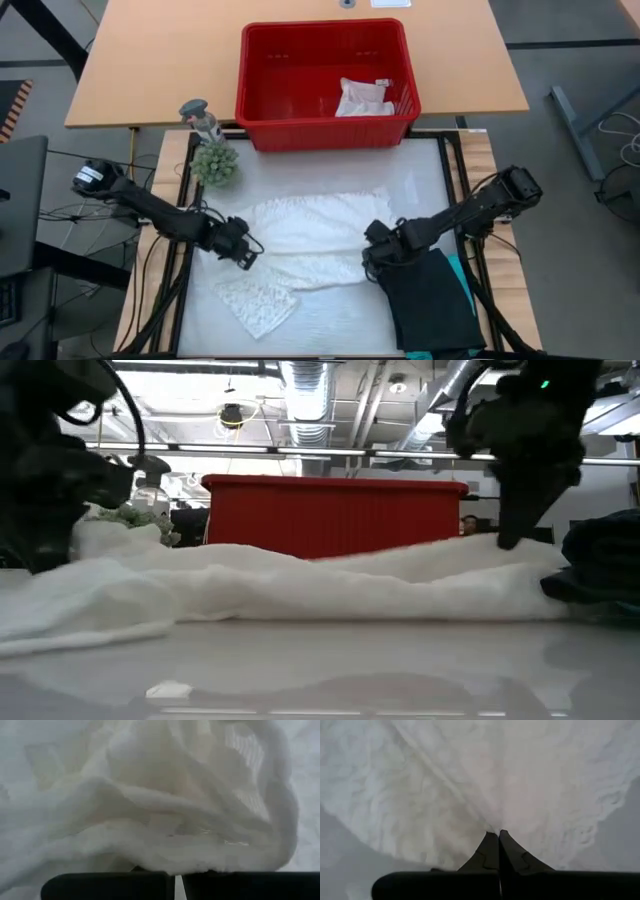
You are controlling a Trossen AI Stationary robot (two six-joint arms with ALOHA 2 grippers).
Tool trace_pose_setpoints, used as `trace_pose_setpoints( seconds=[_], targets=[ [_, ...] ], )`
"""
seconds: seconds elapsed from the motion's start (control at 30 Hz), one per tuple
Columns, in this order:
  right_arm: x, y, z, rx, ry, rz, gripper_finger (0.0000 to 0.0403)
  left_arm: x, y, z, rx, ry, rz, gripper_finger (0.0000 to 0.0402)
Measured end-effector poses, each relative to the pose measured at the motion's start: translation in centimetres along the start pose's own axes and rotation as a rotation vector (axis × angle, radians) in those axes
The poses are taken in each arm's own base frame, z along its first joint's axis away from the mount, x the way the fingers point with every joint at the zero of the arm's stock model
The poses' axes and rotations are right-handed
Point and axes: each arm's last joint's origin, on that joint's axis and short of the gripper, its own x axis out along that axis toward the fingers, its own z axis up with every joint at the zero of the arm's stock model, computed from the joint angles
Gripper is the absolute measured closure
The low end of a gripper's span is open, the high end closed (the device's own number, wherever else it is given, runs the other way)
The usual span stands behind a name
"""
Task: Fold Laundry from Bin
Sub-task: Fold the white t-shirt
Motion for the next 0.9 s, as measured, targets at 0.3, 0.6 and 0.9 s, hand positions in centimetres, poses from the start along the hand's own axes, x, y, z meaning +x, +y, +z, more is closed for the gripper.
trace_pose_setpoints(
  seconds=[0.3,0.6,0.9],
  targets=[
    [-3.3,-2.3,6.3,-0.151,-0.044,-0.089,0.0388,-7.4,-2.0,3.5,0.006,-0.114,-0.106,0.0402],
    [-3.1,-9.5,14.1,-0.032,-0.191,-0.336,0.0388,-12.6,-0.2,9.4,0.010,-0.636,0.159,0.0402],
    [-1.9,-13.7,16.9,0.138,-0.343,-0.526,0.0388,-10.0,2.0,13.7,0.064,-0.649,0.613,0.0401]
  ],
)
